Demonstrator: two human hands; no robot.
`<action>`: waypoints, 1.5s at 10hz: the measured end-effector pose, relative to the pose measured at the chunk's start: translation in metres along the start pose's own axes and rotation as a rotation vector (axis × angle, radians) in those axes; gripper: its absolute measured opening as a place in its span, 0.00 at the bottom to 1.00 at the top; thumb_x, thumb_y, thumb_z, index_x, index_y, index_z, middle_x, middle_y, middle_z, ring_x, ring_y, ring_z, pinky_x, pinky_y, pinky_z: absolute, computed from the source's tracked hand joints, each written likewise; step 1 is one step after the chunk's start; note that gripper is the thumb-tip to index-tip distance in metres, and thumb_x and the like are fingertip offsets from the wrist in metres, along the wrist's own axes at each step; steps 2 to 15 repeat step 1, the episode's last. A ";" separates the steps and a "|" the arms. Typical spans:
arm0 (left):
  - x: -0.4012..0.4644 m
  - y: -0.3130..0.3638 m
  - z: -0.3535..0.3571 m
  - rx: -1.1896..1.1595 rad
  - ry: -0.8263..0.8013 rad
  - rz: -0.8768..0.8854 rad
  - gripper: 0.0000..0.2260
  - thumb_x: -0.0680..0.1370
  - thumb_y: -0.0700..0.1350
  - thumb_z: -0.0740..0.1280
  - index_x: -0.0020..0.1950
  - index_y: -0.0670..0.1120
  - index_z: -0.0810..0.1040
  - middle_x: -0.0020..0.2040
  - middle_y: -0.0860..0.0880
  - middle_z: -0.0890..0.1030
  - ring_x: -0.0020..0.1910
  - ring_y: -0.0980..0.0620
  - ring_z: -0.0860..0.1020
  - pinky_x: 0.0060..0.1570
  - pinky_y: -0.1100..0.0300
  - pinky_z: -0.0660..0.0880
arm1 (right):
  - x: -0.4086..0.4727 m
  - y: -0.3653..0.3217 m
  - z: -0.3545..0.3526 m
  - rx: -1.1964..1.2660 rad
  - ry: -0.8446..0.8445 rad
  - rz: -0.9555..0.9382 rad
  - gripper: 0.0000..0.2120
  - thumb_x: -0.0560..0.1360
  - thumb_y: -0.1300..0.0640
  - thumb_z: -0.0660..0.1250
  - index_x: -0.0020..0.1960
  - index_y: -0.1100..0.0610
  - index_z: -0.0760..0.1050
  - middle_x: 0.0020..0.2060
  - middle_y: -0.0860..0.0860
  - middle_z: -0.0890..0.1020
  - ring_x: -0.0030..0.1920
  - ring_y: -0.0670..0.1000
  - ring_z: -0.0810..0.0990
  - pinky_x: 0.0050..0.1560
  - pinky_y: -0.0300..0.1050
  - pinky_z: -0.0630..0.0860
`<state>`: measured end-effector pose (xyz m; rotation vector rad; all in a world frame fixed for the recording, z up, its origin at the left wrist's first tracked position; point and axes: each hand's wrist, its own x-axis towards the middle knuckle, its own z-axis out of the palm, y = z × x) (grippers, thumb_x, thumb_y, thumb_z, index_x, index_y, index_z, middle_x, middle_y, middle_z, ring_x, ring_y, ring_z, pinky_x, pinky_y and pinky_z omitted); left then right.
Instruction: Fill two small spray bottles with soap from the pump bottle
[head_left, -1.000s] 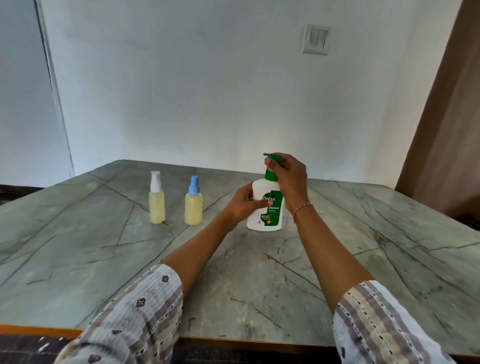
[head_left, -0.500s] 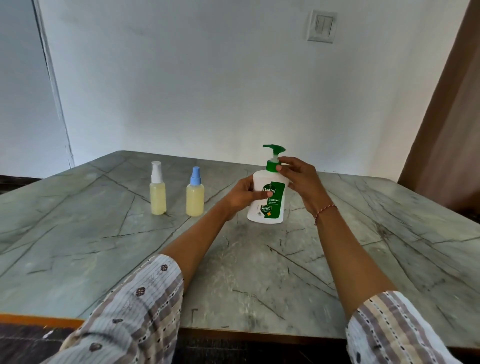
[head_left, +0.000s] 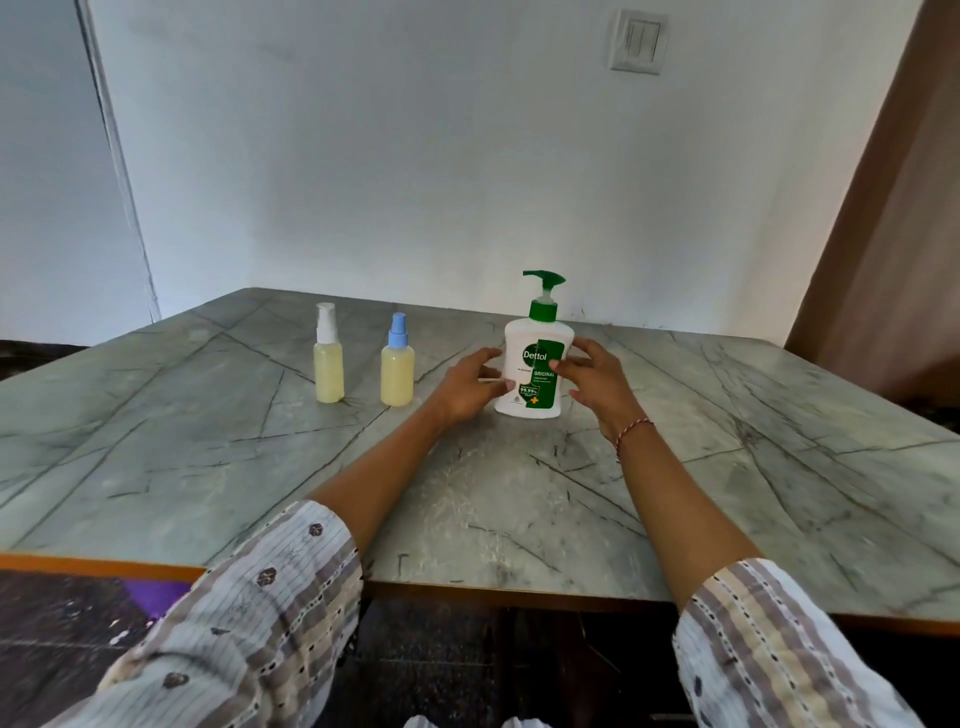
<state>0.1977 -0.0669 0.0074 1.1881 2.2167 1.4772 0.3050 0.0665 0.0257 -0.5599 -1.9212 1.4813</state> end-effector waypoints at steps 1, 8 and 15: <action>-0.010 -0.001 0.000 0.072 0.075 0.019 0.24 0.76 0.45 0.66 0.71 0.44 0.64 0.65 0.40 0.72 0.63 0.44 0.72 0.64 0.51 0.69 | -0.012 0.006 0.008 -0.197 0.224 -0.121 0.26 0.74 0.59 0.67 0.70 0.58 0.64 0.66 0.58 0.72 0.65 0.55 0.71 0.64 0.47 0.68; -0.010 -0.001 0.000 0.072 0.075 0.019 0.24 0.76 0.45 0.66 0.71 0.44 0.64 0.65 0.40 0.72 0.63 0.44 0.72 0.64 0.51 0.69 | -0.012 0.006 0.008 -0.197 0.224 -0.121 0.26 0.74 0.59 0.67 0.70 0.58 0.64 0.66 0.58 0.72 0.65 0.55 0.71 0.64 0.47 0.68; -0.010 -0.001 0.000 0.072 0.075 0.019 0.24 0.76 0.45 0.66 0.71 0.44 0.64 0.65 0.40 0.72 0.63 0.44 0.72 0.64 0.51 0.69 | -0.012 0.006 0.008 -0.197 0.224 -0.121 0.26 0.74 0.59 0.67 0.70 0.58 0.64 0.66 0.58 0.72 0.65 0.55 0.71 0.64 0.47 0.68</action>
